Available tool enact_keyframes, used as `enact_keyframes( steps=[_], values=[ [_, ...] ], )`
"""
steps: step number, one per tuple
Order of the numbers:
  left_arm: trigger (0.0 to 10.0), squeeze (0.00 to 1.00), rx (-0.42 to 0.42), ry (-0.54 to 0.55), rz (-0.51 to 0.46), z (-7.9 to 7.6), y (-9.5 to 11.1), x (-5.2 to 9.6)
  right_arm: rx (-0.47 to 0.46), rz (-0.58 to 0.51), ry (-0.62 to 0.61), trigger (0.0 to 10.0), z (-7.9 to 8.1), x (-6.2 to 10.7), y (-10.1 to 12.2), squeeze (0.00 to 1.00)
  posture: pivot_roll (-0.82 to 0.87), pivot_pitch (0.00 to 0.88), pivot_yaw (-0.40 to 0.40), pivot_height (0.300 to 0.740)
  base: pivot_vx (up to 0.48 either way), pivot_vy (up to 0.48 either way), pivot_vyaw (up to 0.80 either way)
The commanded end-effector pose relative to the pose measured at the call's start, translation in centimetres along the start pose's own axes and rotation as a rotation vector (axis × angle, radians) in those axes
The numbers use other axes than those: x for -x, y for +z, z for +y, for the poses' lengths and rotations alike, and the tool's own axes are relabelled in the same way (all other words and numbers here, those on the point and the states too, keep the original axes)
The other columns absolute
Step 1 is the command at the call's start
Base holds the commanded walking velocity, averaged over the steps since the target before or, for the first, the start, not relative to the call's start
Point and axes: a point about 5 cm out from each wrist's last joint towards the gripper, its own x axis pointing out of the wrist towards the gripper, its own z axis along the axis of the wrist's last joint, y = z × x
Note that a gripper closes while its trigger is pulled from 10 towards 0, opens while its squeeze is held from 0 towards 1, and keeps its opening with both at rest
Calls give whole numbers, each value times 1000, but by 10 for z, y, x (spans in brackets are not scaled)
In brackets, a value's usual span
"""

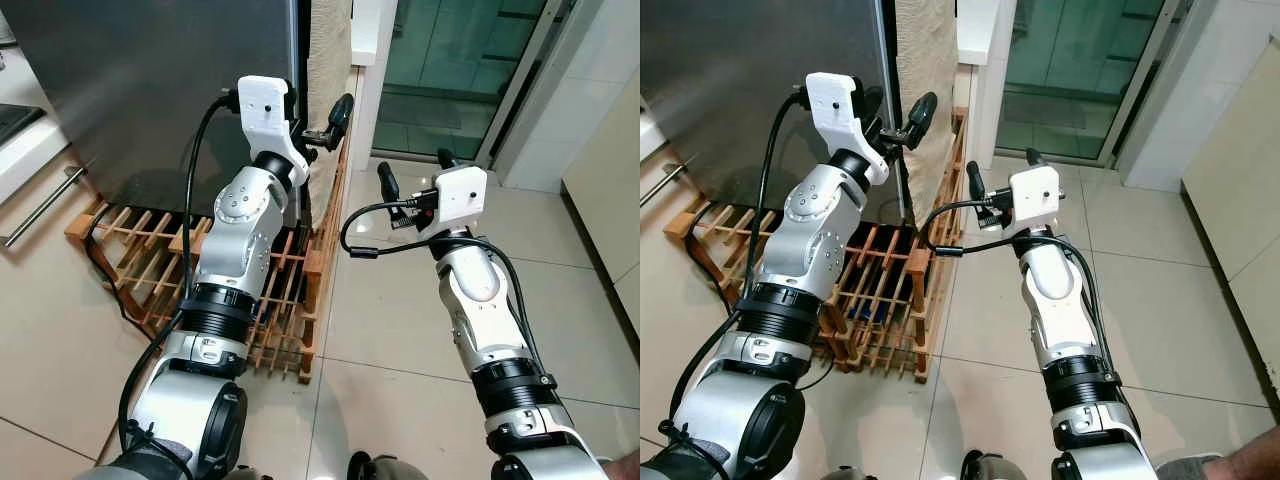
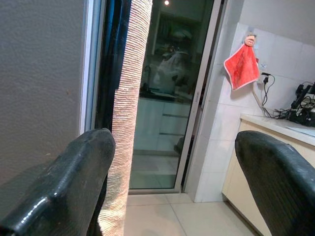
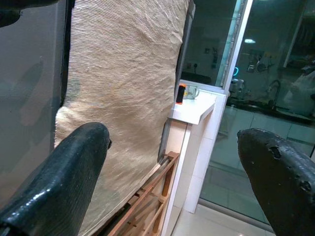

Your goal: Restocking fridge

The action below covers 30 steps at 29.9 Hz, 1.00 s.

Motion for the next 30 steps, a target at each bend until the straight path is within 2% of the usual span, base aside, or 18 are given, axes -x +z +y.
enact_keyframes(
  steps=[1, 2, 4, 8, 11, 14, 16, 19, 21, 22, 23, 24, 25, 26, 27, 30],
  values=[
    [10000, 0, 4, -7, -14, -2, 6, -4, -3, -28, -11, 10000, -3, -3, 6, 0, -69, 0, -7, 727, 0, 0, 0],
    [10000, 0, -27, 22, 20, 5, 2, -5, -26, -7, -20, 10000, -1, 3, 4, 0, -94, 0, 42, 727, 0, 0, 0],
    [10000, 0, -59, 41, 45, 10, -1, -5, -41, 9, -21, 10000, 0, 7, 2, 0, -94, 0, 42, 727, 0, 0, 0],
    [10000, 0, -79, 74, 123, 31, -19, 17, -66, 59, -17, 10000, 2, 16, -8, 0, -73, 0, 30, 727, 0, 0, 0],
    [10000, 0, -59, 94, 139, 33, -25, 24, -68, 61, -17, 10000, 1, 16, -8, 0, -66, 0, 24, 727, 0, 0, 0],
    [10000, 0, -51, 83, 145, 27, -28, 24, -150, 114, -40, 10000, 1, 16, -16, 0, -60, 0, 22, 727, 0, 0, 0],
    [10000, 0, -75, 73, 156, 26, -33, 25, -202, 177, -40, 10000, 1, 17, -25, 0, -59, 0, 22, 727, 0, 0, 0],
    [10000, 0, -105, 80, 239, 33, -50, 32, -231, 275, -81, 10000, -6, 22, -40, 0, -56, 0, 24, 727, 0, 0, 0],
    [10000, 0, -162, 34, 393, 38, -83, 46, -242, 467, 34, 10000, 4, 34, -68, 0, -55, 0, 25, 727, 0, 0, 0],
    [10000, 0, -162, 34, 393, 38, -83, 46, -242, 467, 34, 10000, 4, 34, -68, 0, -55, 0, 25, 727, 0, 0, 0],
    [10000, 0, -128, 31, 572, 42, -117, 67, -238, 611, 95, 10000, 11, 49, -93, 0, -59, 0, 23, 727, 0, 0, 0],
    [10000, 0, -142, 17, 739, 44, -145, 91, -257, 753, 107, 10000, 13, 68, -116, 0, -65, 0, 25, 727, 0, 0, 0],
    [10000, 0, -111, 35, 918, 45, -172, 123, -255, 889, 66, 10000, 11, 88, -134, 0, -60, 0, 22, 727, 0, 0, 0],
    [10000, 0, -90, 48, 1032, 44, -188, 146, -251, 976, 33, 10000, 9, 102, -144, 0, -54, 0, 20, 727, 0, 0, 0],
    [10000, 0, -153, 66, 1222, 48, -208, 191, -253, 1109, 32, 10000, 11, 125, -156, 0, -63, 0, 19, 727, 0, 0, 0],
    [10000, 0, -153, 66, 1222, 48, -208, 191, -253, 1109, 32, 10000, 11, 125, -156, 0, -63, 0, 19, 727, 0, 0, 0]
  ],
)
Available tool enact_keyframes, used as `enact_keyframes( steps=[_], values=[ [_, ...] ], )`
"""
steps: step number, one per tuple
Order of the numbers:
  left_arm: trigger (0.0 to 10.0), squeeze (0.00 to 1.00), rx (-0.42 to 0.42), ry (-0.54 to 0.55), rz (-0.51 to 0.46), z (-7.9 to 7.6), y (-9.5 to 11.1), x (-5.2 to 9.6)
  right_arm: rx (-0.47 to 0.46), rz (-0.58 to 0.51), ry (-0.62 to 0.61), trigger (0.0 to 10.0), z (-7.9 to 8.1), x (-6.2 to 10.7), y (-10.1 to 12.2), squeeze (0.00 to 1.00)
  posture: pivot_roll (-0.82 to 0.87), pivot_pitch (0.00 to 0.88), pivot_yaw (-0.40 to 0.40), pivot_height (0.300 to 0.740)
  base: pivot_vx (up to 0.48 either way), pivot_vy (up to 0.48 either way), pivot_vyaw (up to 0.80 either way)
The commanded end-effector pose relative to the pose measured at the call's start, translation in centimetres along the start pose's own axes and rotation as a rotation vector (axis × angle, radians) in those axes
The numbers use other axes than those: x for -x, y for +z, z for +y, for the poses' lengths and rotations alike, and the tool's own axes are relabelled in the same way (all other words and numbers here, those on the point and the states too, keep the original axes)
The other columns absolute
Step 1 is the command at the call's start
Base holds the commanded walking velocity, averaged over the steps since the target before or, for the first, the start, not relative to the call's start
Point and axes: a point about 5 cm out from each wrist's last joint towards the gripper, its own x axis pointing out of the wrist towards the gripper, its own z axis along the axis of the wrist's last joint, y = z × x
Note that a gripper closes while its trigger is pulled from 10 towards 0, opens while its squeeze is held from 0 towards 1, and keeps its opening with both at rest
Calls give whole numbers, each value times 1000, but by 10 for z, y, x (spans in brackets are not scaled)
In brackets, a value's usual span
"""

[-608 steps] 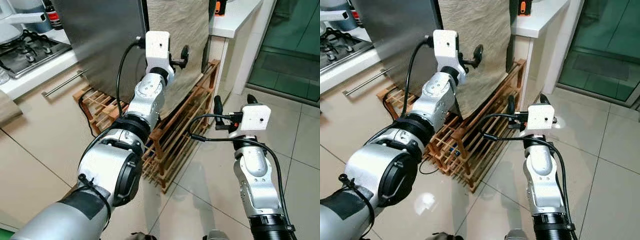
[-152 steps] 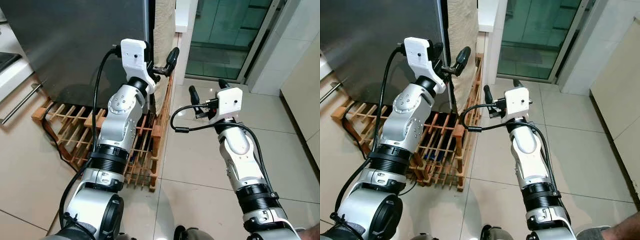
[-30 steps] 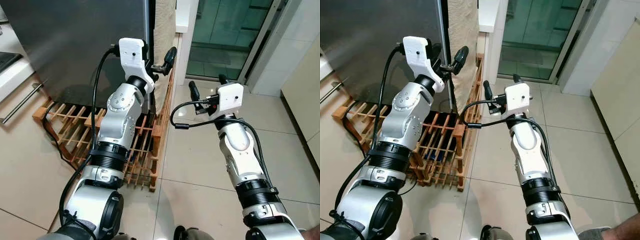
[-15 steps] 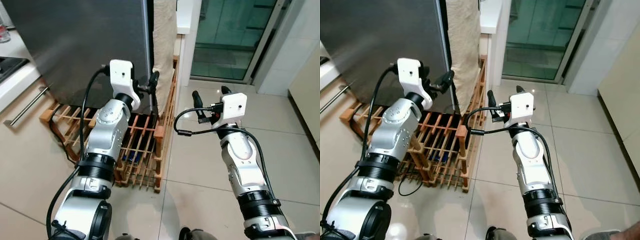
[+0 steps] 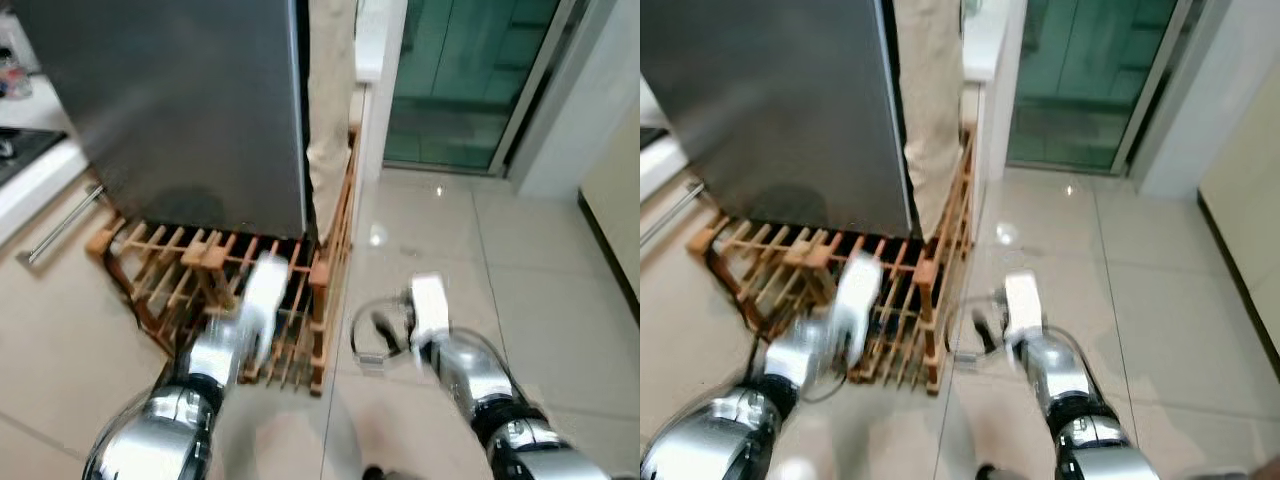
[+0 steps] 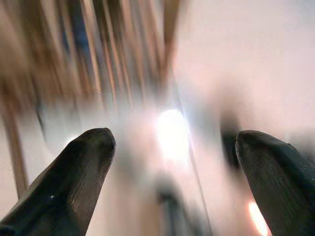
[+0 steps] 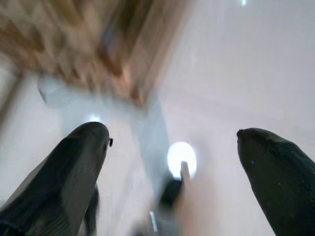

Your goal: Restocking fridge

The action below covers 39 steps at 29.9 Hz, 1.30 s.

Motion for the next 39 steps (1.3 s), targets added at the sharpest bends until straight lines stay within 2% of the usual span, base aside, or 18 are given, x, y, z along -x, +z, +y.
enact_keyframes(
  steps=[1, 3, 4, 5, 6, 7, 12, 17, 20, 22, 27, 29, 31, 32, 33, 34, 35, 39],
  values=[
    [10000, 0, -68, 94, -86, 13, 26, 4, -25, 25, -15, 10000, 1, -1, 2, 0, -74, 0, 28, 727, 0, 0, 0],
    [10000, 0, -111, 98, -101, 8, 24, 2, -46, 91, -39, 10000, -2, 0, -20, 0, -67, 0, 25, 727, 0, 0, 0],
    [10000, 0, -111, 98, -101, 8, 24, 2, -46, 91, -39, 10000, -2, 0, -20, 0, -67, 0, 25, 727, 0, 0, 0],
    [10000, 0, -85, 135, -44, 11, 8, 2, -7, 154, -45, 10000, -1, 2, -37, 0, -54, 0, 20, 727, 0, 0, 0],
    [10000, 0, -57, 151, -23, 14, 1, 2, 1, 170, -44, 10000, -1, 3, -41, 0, -54, 0, 20, 727, 0, 0, 0],
    [10000, 0, -57, 151, -23, 14, 1, 2, 1, 170, -44, 10000, -1, 3, -41, 0, -54, 0, 20, 727, 0, 0, 0],
    [10000, 0, -32, 192, 52, 25, -29, 6, -15, 204, -50, 10000, -3, 6, -54, 0, -33, 0, 25, 727, 0, 0, 0],
    [10000, 0, -24, 200, 83, 25, -40, 7, -21, 225, -58, 10000, -5, 8, -62, 0, -27, 0, 19, 727, 0, 0, 0],
    [10000, 0, -7, 205, 91, 24, -44, 7, -20, 231, -55, 10000, -5, 9, -65, 0, -29, 0, 14, 727, 0, 0, 0],
    [10000, 0, 45, 204, 91, 20, -45, 6, -6, 239, -39, 10000, -5, 10, -69, 0, -34, 0, 6, 727, 0, 0, 0],
    [10000, 0, 65, 207, 83, 16, -43, 5, 10, 256, -33, 10000, -8, 12, -75, 0, -42, 0, -7, 727, 0, 0, 0],
    [10000, 0, 69, 220, 88, 32, -52, 11, 26, 272, -27, 10000, -10, 14, -80, 0, -47, 0, -20, 727, 0, 0, 0],
    [10000, 0, 70, 226, 90, 38, -55, 13, 25, 273, -27, 10000, -10, 15, -81, 0, -46, 0, -28, 727, 0, 0, 0],
    [10000, 0, 73, 235, 94, 42, -56, 15, 27, 268, -21, 10000, -1, 11, -76, 0, -44, 0, -39, 727, 0, 0, 0],
    [10000, 0, 73, 235, 94, 42, -56, 15, 27, 268, -21, 10000, -1, 11, -76, 0, -44, 0, -39, 727, 0, 0, 0],
    [10000, 0, 91, 251, 102, 46, -61, 17, 62, 279, 3, 10000, 17, 4, -69, 0, -45, 0, -46, 727, 0, 0, 0],
    [10000, 0, 104, 258, 105, 47, -63, 18, 93, 291, 16, 10000, 23, 3, -69, 0, -49, 0, -50, 727, 0, 0, 0],
    [10000, 0, 132, 289, 122, 55, -74, 23, 172, 338, 34, 10000, 28, 5, -81, 0, -66, 0, -31, 727, 0, 0, 0]
  ],
)
